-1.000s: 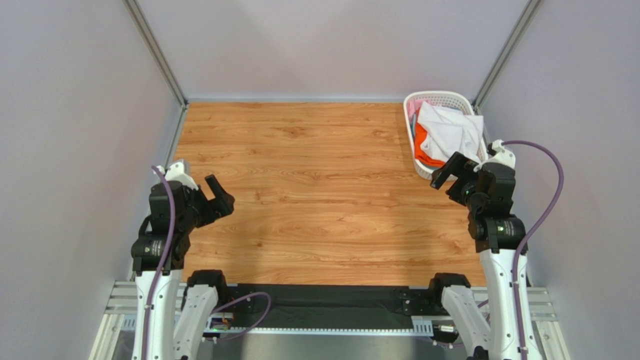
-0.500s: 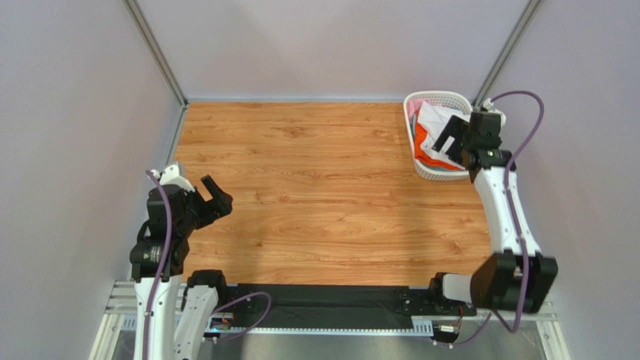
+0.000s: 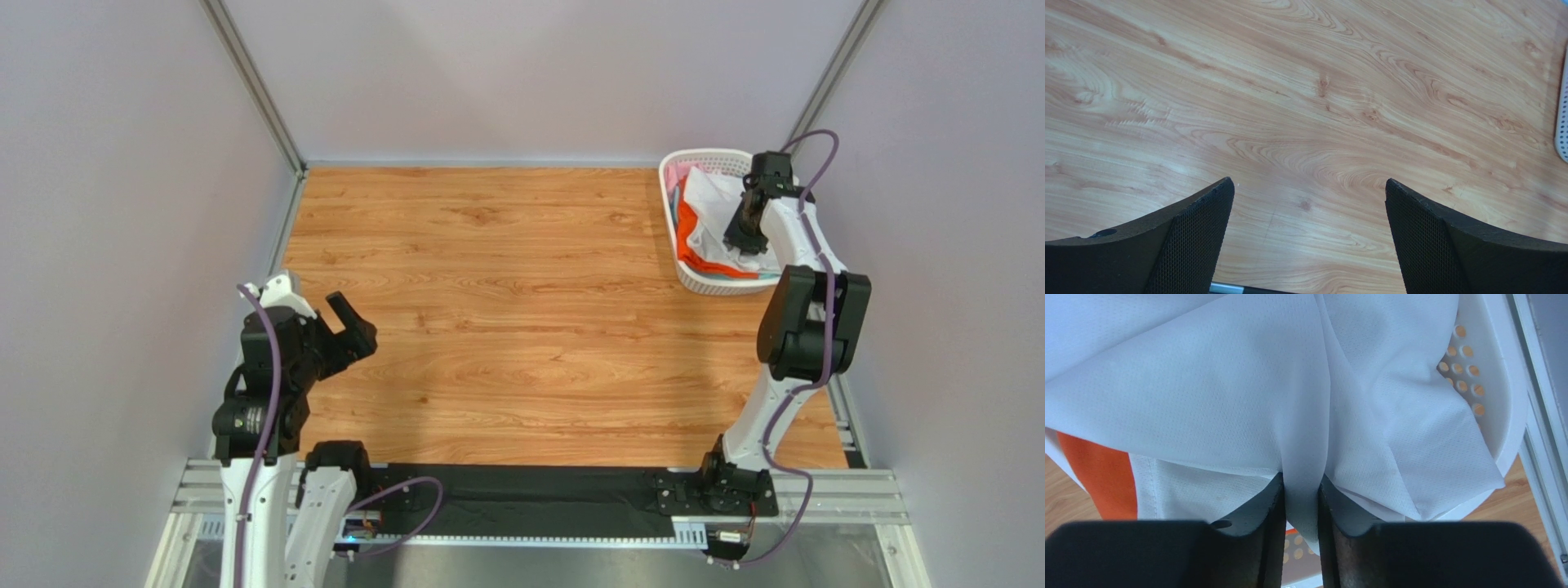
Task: Fold and stack the t-shirts
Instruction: Grab the tshirt from the pile, then move the tshirt to the center of the board
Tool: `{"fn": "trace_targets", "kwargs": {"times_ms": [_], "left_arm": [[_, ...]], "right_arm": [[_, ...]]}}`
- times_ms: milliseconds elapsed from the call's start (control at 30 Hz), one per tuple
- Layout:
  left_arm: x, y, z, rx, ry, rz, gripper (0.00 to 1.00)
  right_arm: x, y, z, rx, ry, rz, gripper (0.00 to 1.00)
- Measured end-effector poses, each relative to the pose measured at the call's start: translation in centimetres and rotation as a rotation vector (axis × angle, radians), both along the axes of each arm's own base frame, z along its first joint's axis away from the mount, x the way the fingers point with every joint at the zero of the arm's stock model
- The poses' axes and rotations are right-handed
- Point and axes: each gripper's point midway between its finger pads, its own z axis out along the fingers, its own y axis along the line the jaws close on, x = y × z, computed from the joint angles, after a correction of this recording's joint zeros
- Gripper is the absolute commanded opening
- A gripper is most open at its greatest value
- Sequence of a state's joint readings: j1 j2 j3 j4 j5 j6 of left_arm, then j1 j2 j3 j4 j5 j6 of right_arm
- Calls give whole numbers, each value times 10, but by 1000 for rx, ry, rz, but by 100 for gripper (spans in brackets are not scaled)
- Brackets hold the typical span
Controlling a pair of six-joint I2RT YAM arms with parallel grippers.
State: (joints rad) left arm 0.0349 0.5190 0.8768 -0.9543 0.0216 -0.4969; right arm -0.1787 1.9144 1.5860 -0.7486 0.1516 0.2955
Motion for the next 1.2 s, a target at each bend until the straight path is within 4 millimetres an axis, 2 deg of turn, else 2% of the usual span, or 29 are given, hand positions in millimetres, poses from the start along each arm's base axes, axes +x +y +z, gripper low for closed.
{"fn": "trace_targets", "kwargs": {"times_ms": [33, 67, 133, 233, 367, 533, 633, 767, 833, 933, 1000, 1100, 1200], "left_arm": [[0, 0, 0, 0, 0, 1, 100], [0, 0, 0, 0, 0, 1, 100], [0, 0, 0, 0, 0, 1, 100], [0, 0, 1, 0, -4, 1, 100], [-1, 0, 2, -2, -14, 3, 100], [-2, 0, 3, -6, -18, 5, 100], [-2, -1, 3, -10, -20, 7, 100], [-2, -2, 4, -17, -23, 2, 100], [-3, -3, 4, -22, -24, -4, 100], [-7, -5, 4, -30, -24, -10, 100], [-9, -6, 5, -34, -28, -12, 100], [-13, -7, 9, -35, -40, -13, 100], [-18, -7, 16, -39, -56, -7, 100]], "right_arm": [[0, 0, 4, -4, -4, 3, 20], [0, 0, 8, -7, -11, 5, 10], [-2, -1, 20, -17, -30, 12, 0], [-5, 1, 49, -28, -88, 27, 0], [-11, 7, 113, -40, -230, 55, 0], [-22, 29, 199, -32, -440, 144, 0], [-28, 66, 247, -32, -536, 263, 0], [-40, 149, 306, -5, -664, 500, 0], [-58, 201, 340, 26, -743, 644, 0], [-93, 264, 386, 82, -869, 832, 0], [-120, 298, 413, 133, -951, 941, 0], [-155, 330, 444, 222, -1057, 1062, 0], [-166, 336, 459, 269, -1120, 1088, 0]]}}
